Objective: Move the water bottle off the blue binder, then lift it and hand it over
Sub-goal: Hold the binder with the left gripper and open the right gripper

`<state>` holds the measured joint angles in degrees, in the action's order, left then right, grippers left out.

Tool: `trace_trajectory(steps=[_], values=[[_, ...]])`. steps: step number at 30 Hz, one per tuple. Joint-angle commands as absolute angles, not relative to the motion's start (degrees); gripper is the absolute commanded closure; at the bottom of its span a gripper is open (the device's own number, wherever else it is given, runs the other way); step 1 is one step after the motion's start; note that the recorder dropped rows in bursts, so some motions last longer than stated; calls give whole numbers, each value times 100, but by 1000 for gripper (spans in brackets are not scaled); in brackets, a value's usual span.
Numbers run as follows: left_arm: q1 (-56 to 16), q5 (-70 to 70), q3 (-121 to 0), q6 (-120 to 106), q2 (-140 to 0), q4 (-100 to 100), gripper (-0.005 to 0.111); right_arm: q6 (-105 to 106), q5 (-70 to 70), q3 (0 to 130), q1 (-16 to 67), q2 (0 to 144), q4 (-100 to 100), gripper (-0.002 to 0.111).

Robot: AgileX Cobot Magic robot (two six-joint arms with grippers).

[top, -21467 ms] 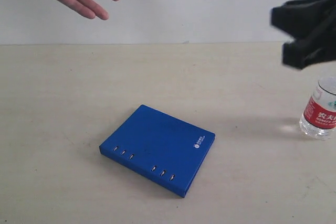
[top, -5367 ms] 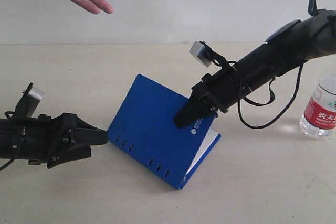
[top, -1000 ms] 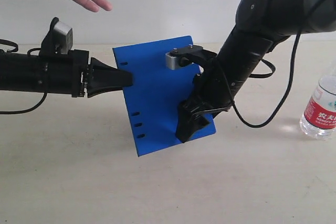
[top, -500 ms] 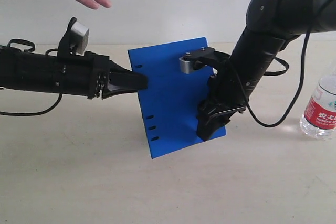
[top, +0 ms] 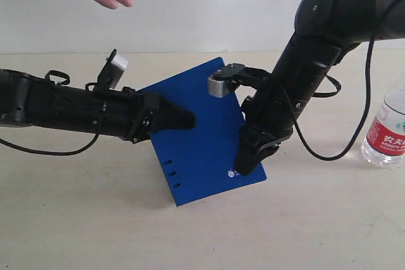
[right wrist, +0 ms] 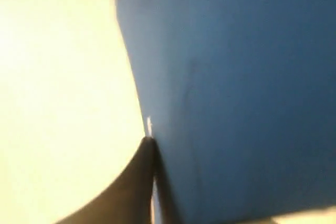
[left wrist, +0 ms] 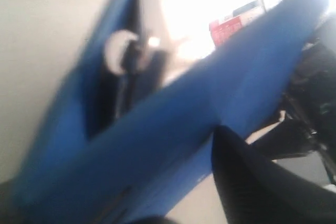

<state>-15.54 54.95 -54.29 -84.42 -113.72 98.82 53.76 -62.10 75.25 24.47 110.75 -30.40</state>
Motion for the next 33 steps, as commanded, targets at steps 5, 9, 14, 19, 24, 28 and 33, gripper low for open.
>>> trace_trajectory(steps=[5,9,14,19,24,28,33], values=[[-1855,6443,-5513,-8657,-11335,9995,102,5667,-5363,7601,3157,11047,-3942,108],[-1790,6424,-5513,-8657,-11335,9995,102,5122,-5059,7601,3144,11047,-3554,84],[-1420,6399,-5513,-8719,-11335,9995,102,4434,-5015,7601,3136,11020,-2590,36],[-1240,6512,-5513,-8813,-11335,9995,102,3525,-4862,7601,3136,10983,-1108,33],[-1016,6283,-5513,-9056,-11269,9995,102,3350,-4872,7601,3136,10983,-986,33],[-723,5959,-5513,-9087,-11176,9995,102,3350,-4872,7601,3136,10983,-820,33],[-484,5992,-5513,-9087,-11039,9995,102,3115,-4900,7601,3136,10983,-361,33]])
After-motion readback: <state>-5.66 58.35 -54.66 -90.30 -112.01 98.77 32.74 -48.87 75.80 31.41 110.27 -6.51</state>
